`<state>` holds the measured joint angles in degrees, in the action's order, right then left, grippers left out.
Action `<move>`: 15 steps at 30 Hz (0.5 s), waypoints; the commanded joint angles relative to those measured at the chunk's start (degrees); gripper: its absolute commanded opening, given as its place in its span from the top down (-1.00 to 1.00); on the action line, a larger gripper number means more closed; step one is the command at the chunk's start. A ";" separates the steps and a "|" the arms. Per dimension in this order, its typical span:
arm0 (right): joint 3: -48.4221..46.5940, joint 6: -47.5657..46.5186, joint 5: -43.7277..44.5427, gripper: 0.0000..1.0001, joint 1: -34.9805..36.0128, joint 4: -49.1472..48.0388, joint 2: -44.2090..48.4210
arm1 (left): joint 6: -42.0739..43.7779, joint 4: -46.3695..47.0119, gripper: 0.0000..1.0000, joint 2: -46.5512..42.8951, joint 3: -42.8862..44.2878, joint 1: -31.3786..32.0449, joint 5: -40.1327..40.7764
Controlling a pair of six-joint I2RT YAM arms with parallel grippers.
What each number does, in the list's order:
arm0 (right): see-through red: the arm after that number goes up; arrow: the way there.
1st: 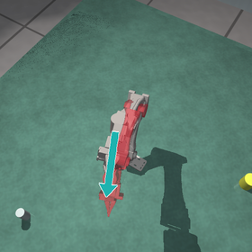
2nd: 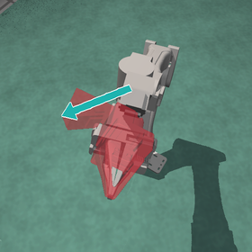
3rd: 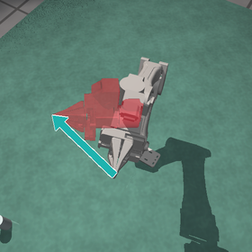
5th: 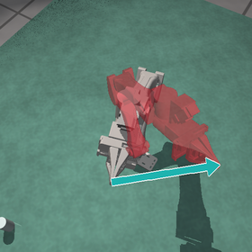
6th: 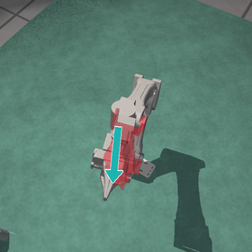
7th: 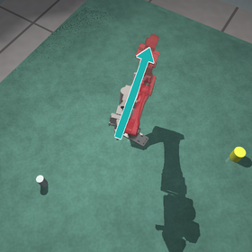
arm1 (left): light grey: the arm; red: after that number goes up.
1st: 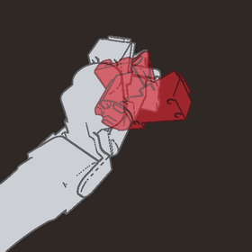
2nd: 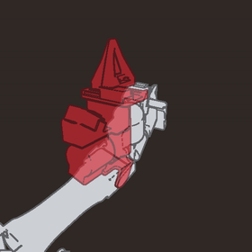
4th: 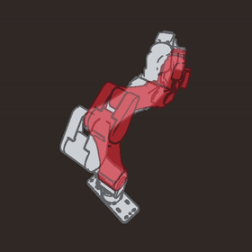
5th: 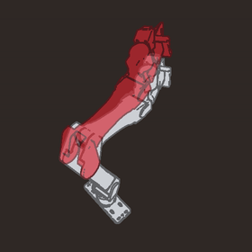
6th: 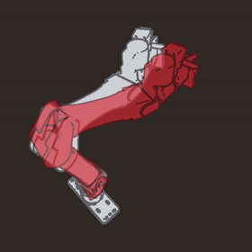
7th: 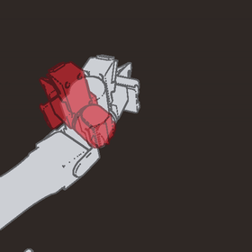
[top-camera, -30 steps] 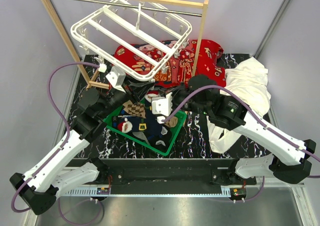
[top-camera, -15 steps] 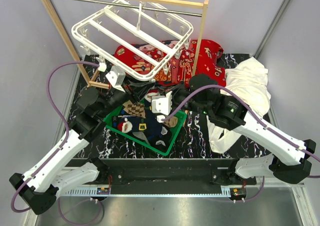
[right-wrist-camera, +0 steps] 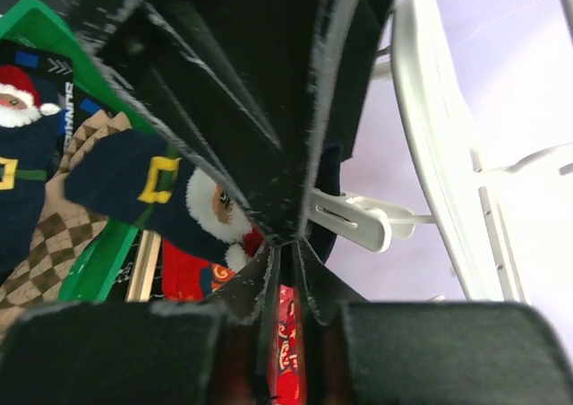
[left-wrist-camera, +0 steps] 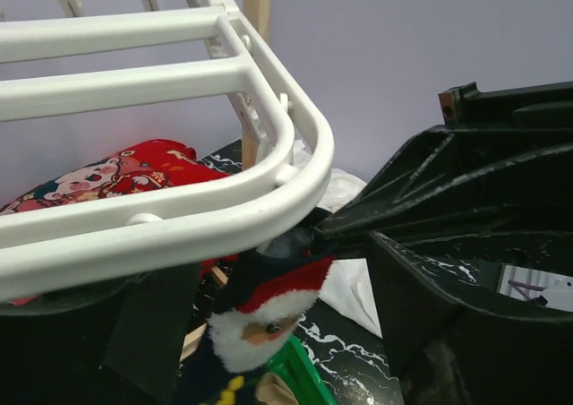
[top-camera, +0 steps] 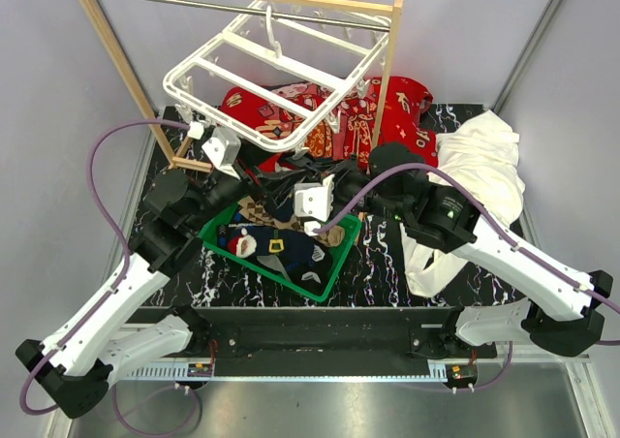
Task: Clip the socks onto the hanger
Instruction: Clamp the sock onto the hanger.
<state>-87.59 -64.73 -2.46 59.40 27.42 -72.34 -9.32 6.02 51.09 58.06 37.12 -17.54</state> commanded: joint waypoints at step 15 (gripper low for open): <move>13.05 21.30 4.31 -0.43 -0.94 -20.37 9.39 | -1.31 0.57 -0.82 -3.45 1.35 0.32 10.33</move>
<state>-78.28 -53.25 -0.14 59.27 17.17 -67.24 -10.15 5.50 48.82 58.06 37.26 -10.15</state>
